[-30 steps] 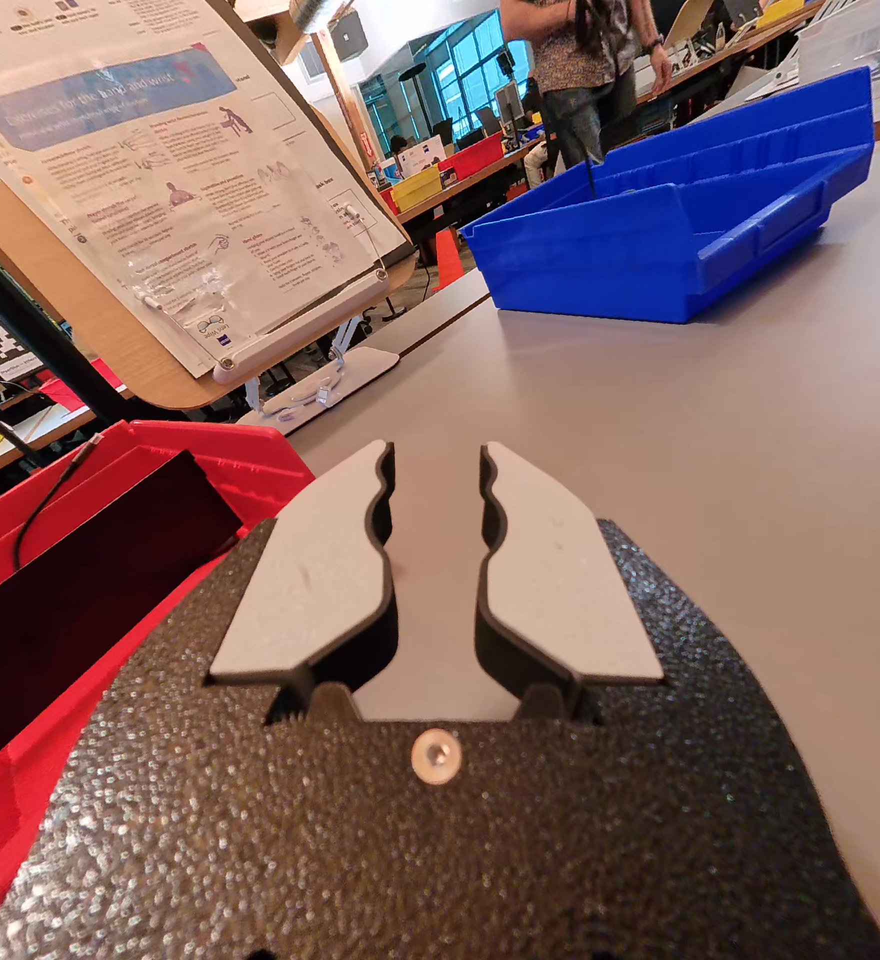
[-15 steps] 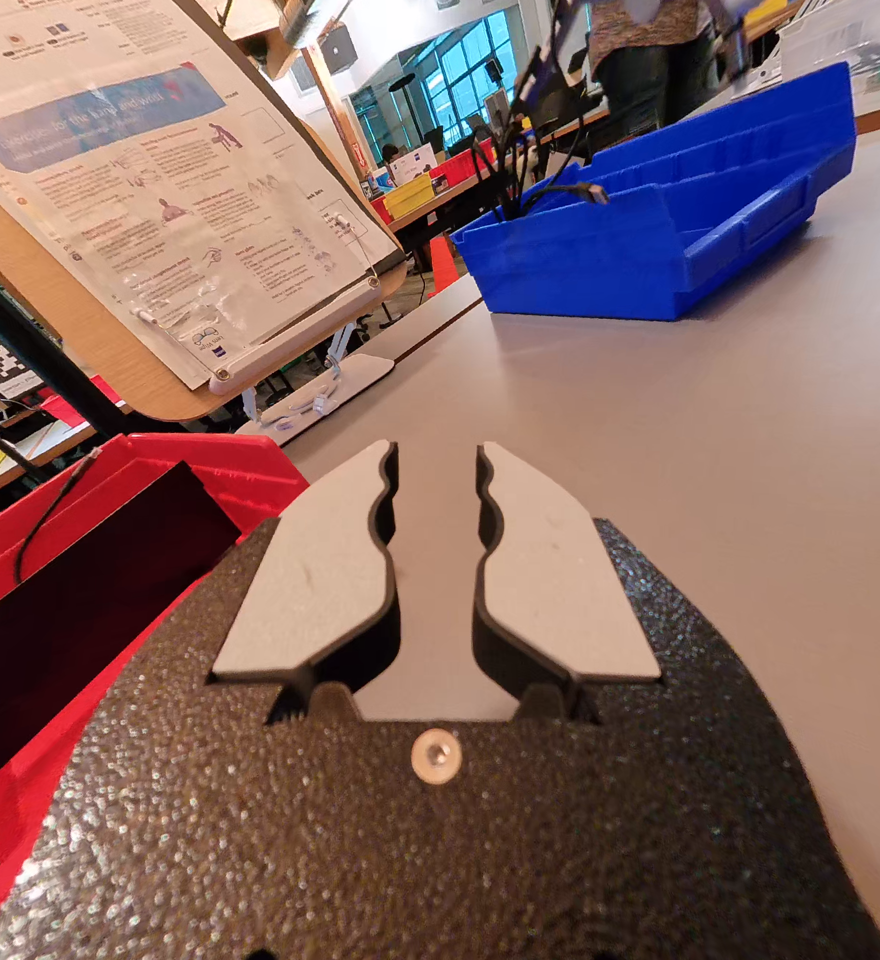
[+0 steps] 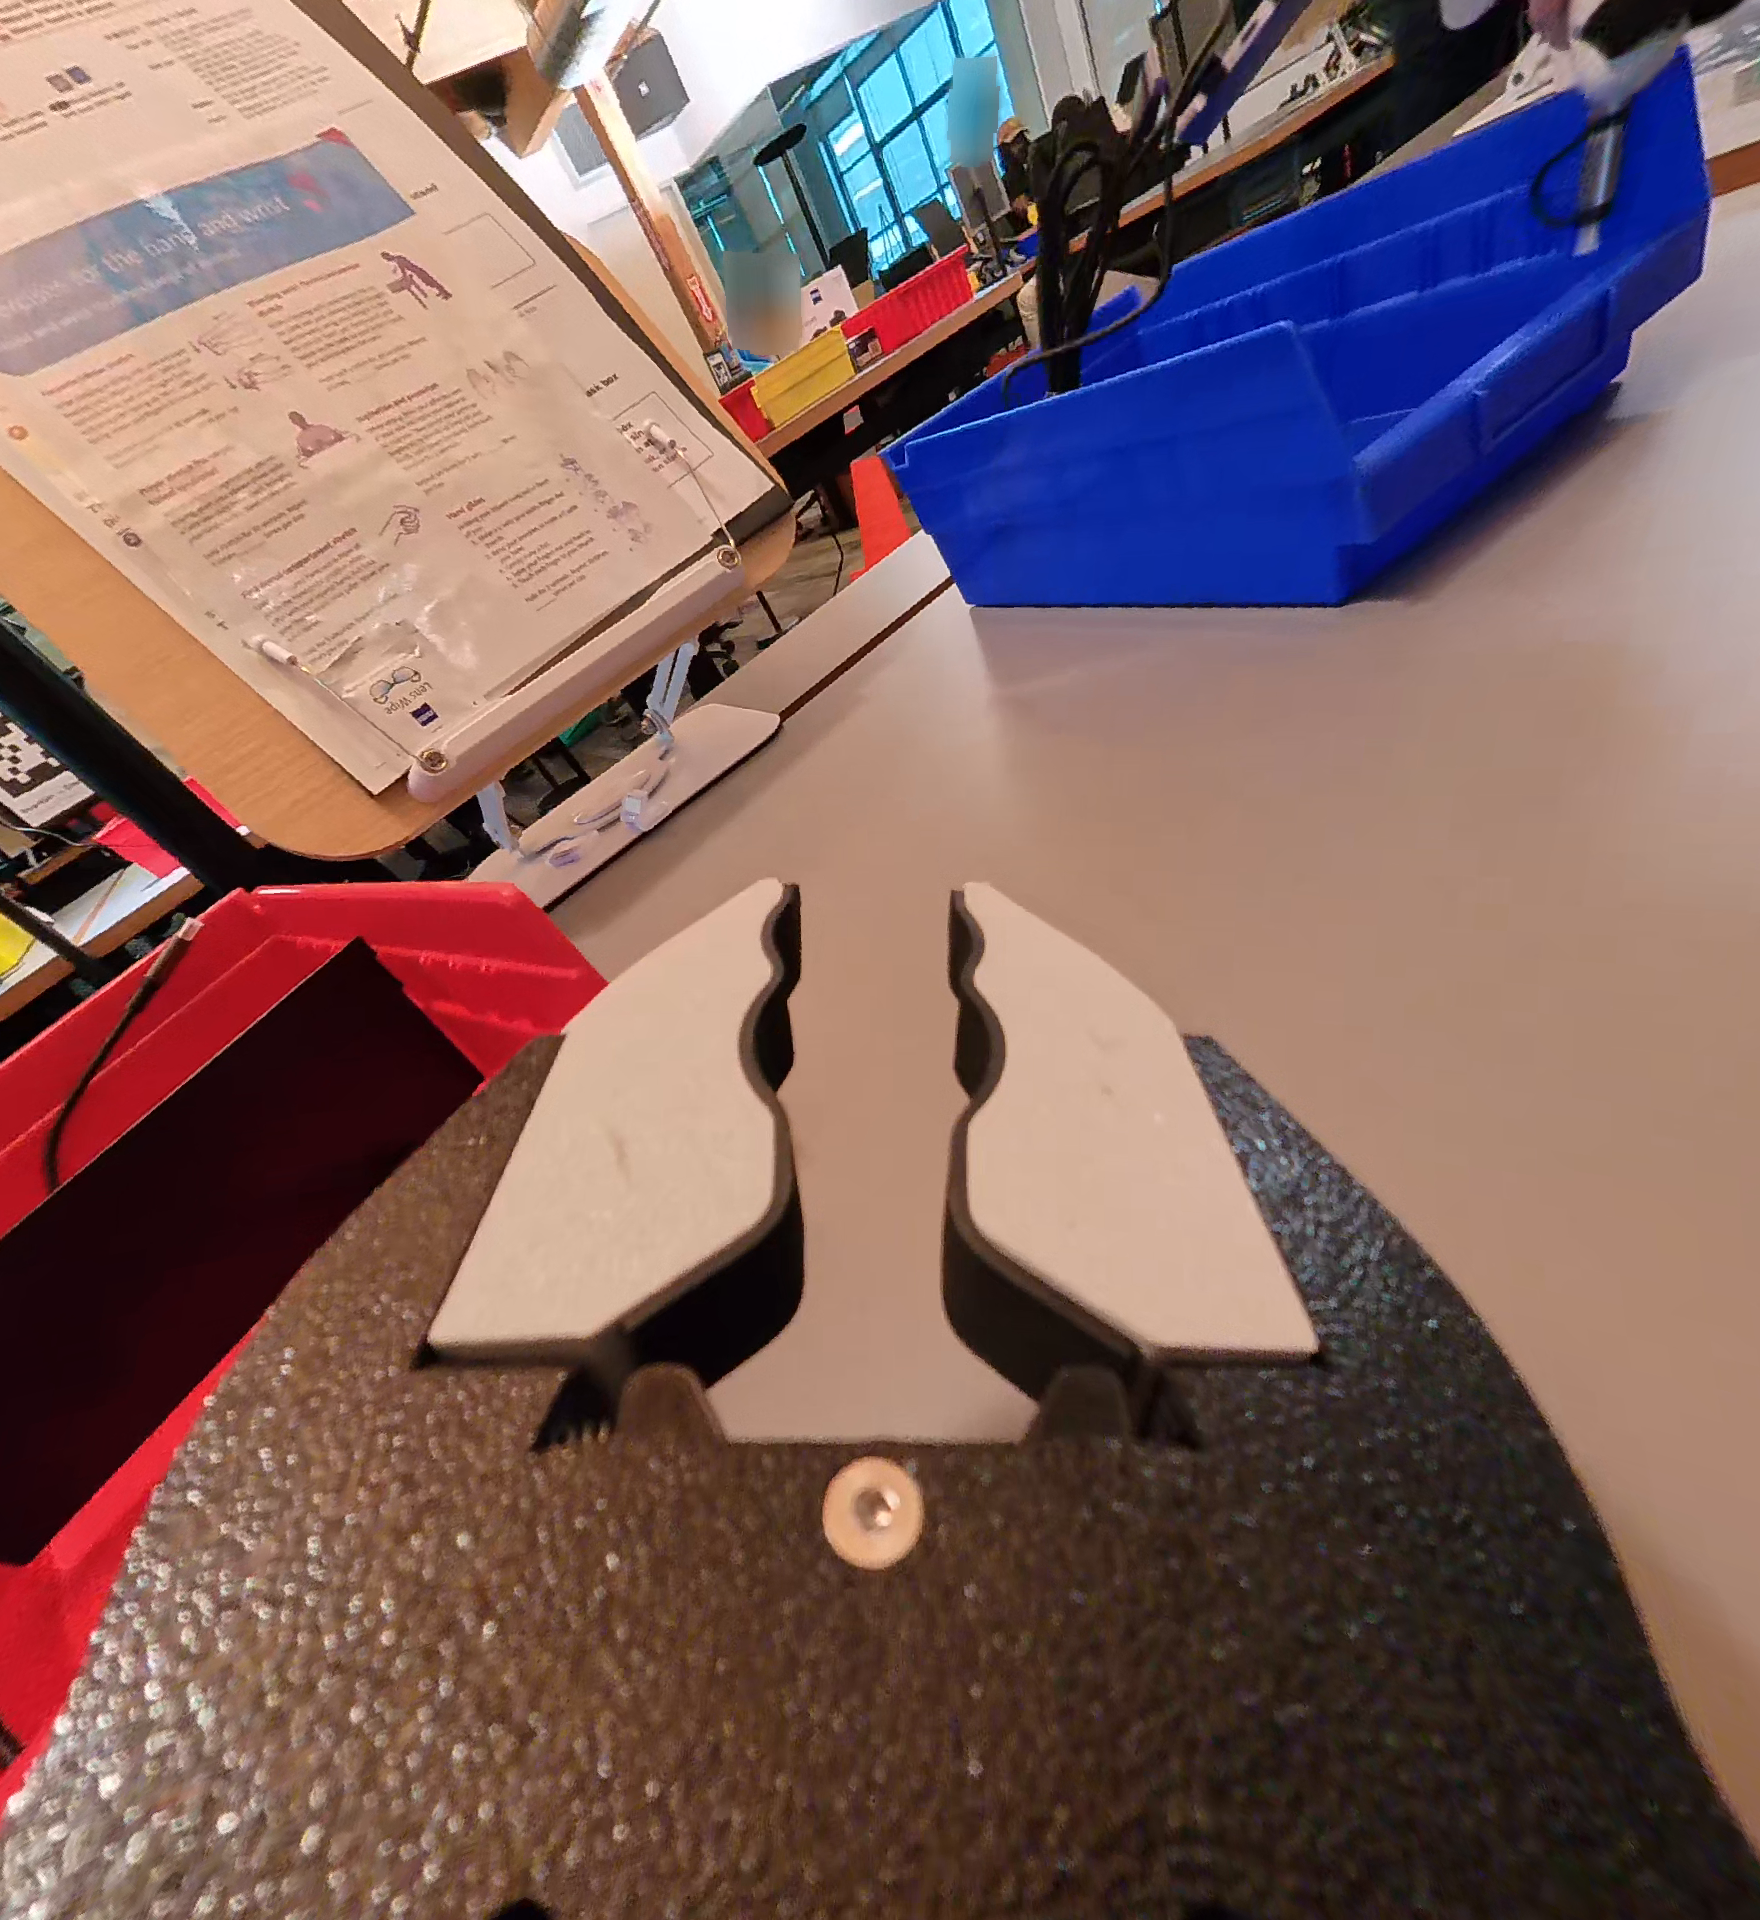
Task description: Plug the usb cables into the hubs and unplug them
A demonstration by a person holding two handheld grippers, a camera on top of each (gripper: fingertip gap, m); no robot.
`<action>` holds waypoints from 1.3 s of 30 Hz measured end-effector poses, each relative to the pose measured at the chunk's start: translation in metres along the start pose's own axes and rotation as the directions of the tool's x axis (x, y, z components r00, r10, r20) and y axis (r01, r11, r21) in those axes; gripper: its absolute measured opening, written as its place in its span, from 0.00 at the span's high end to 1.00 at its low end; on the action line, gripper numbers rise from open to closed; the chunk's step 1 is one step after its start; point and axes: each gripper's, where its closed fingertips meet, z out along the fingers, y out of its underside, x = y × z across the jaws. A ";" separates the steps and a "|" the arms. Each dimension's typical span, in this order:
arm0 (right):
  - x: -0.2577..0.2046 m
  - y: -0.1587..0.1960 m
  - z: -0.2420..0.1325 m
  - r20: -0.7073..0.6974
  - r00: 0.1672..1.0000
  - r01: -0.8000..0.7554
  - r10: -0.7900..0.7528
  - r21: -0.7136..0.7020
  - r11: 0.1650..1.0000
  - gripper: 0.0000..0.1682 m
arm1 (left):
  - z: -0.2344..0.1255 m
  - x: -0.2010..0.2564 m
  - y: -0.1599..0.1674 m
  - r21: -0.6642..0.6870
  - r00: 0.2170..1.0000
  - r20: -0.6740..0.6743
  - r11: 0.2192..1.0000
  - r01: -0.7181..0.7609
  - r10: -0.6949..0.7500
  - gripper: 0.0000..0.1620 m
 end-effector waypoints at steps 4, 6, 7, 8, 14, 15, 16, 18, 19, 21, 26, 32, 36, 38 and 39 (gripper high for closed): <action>-0.009 0.031 -0.003 -0.080 0.950 0.296 -0.302 -0.075 0.952 0.86 | -0.001 -0.001 0.000 0.004 1.000 0.005 1.000 0.005 -0.005 0.84; -0.006 0.056 -0.001 -0.085 0.894 0.419 -0.440 -0.193 0.887 0.87 | -0.001 -0.002 -0.001 0.012 1.000 0.007 1.000 0.007 -0.007 0.84; -0.004 0.072 0.000 -0.052 0.871 0.457 -0.489 -0.279 0.844 0.88 | -0.002 -0.002 -0.002 0.016 1.000 0.008 1.000 0.009 -0.009 0.84; -0.003 0.086 0.001 -0.017 0.858 0.475 -0.513 -0.351 0.807 0.86 | -0.002 -0.003 -0.002 0.021 1.000 0.009 1.000 0.013 -0.013 0.84; 0.003 0.116 -0.016 0.120 0.837 0.495 -0.534 -0.581 0.646 0.74 | -0.004 -0.006 -0.004 0.039 0.999 0.011 0.998 0.040 -0.040 0.84; 0.005 0.116 -0.020 0.138 0.832 0.502 -0.537 -0.598 0.624 0.74 | -0.004 -0.005 -0.004 0.039 0.999 0.010 0.999 0.039 -0.039 0.84; 0.007 0.115 -0.024 0.145 0.819 0.517 -0.555 -0.606 0.605 0.74 | -0.004 -0.005 -0.004 0.039 0.999 0.009 0.999 0.037 -0.037 0.84; 0.004 0.108 -0.032 0.179 0.782 0.572 -0.597 -0.587 0.573 0.72 | -0.004 -0.005 -0.004 0.039 0.999 0.008 0.999 0.032 -0.033 0.84; 0.004 0.104 -0.037 0.188 0.754 0.603 -0.629 -0.577 0.550 0.68 | -0.004 -0.004 -0.004 0.040 0.999 0.008 0.999 0.032 -0.032 0.84; 0.006 0.096 -0.045 0.198 0.692 0.660 -0.694 -0.563 0.498 0.67 | -0.004 -0.005 -0.004 0.040 0.999 0.008 0.998 0.039 -0.040 0.84; -0.007 0.082 -0.064 0.177 0.667 0.706 -0.724 -0.460 0.538 0.65 | -0.007 -0.012 -0.012 0.076 0.990 -0.002 0.987 0.144 -0.144 0.84; -0.021 0.082 -0.089 0.185 0.661 0.735 -0.727 -0.355 0.578 0.65 | -0.018 -0.041 -0.026 0.064 0.985 0.043 0.984 0.166 -0.169 0.84; -0.036 0.095 -0.107 0.261 0.686 0.726 -0.679 -0.305 0.616 0.64 | -0.026 -0.069 -0.028 -0.014 0.987 0.070 0.990 0.143 -0.141 0.84; -0.041 0.101 -0.116 0.289 0.696 0.718 -0.657 -0.286 0.635 0.64 | -0.031 -0.094 -0.027 -0.087 0.988 0.106 0.988 0.125 -0.116 0.84; -0.042 0.103 -0.121 0.298 0.700 0.714 -0.649 -0.279 0.642 0.65 | -0.033 -0.109 -0.026 -0.128 0.988 0.119 0.985 0.114 -0.099 0.84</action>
